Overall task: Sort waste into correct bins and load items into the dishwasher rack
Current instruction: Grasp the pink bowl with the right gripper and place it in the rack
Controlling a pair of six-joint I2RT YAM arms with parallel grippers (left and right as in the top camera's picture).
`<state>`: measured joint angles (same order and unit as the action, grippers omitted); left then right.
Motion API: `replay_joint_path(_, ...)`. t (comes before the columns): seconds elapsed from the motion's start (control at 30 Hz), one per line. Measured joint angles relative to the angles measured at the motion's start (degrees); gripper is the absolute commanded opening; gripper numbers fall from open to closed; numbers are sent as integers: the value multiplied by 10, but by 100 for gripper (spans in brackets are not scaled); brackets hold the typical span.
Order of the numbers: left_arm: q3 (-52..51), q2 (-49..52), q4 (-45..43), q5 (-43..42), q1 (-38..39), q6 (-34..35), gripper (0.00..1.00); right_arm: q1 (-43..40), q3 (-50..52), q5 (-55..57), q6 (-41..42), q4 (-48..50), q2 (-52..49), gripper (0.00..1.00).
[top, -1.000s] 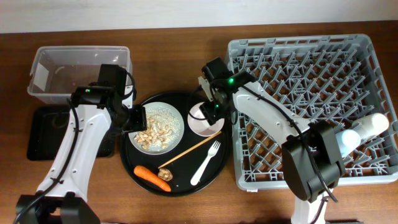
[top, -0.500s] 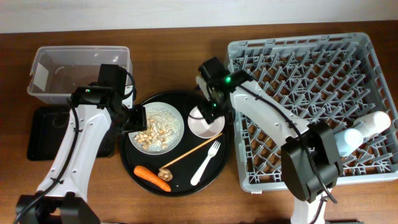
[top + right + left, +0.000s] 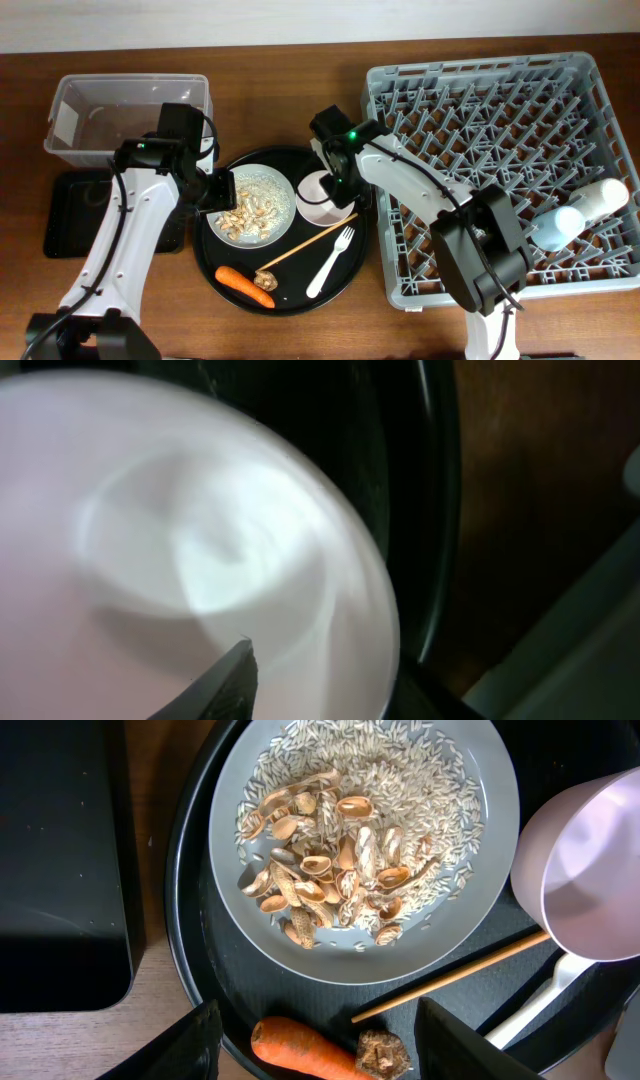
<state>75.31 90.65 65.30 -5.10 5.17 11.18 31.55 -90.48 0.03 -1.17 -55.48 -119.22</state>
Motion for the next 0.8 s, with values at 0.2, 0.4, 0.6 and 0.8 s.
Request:
replay_joint_path(0.2, 0, 0, 0, 0, 0, 0, 61, 0, -9, 22, 30, -26, 0, 31)
replay_joint_path(0.4, 0, 0, 0, 0, 0, 0, 61, 0, -40, 28, 42, -48, 0, 24)
replay_joint_path(0.6, 0, 0, 0, 0, 0, 0, 61, 0, -28, 28, 42, -39, 0, 24)
replay_joint_path(0.8, 0, 0, 0, 0, 0, 0, 61, 0, -28, 28, 53, -39, 0, 4)
